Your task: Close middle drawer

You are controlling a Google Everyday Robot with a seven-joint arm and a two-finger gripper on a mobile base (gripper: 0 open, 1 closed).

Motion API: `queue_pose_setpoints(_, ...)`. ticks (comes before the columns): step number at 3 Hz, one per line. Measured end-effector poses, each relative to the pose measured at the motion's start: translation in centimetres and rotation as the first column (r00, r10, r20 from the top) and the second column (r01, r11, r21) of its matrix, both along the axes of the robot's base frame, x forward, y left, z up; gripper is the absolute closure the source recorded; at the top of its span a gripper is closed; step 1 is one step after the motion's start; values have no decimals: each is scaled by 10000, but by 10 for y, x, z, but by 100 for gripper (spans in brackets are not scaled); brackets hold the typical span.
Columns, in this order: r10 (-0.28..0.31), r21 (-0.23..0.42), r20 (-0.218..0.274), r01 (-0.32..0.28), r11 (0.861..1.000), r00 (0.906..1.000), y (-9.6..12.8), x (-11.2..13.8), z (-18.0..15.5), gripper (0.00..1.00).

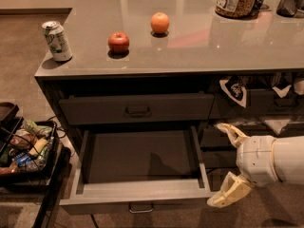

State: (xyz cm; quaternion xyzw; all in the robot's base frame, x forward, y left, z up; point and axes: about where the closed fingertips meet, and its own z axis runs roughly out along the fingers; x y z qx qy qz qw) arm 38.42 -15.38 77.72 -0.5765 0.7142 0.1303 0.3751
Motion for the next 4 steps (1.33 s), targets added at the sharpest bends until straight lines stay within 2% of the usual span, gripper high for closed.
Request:
queue_pose_setpoints(1, 846, 226, -59, -845, 9962, 9964, 5, 3, -18, 0)
queue_pose_setpoints(2, 1954, 316, -343, -1944, 9804, 9801, 8, 4, -70, 0)
queue_pose_setpoints(3, 2075, 488, -861, -2039, 9778, 9744, 4, -2, -124, 0)
queue_pose_setpoints(4, 1025, 495, -1336, -966, 9941, 9857, 0, -12, -170, 0)
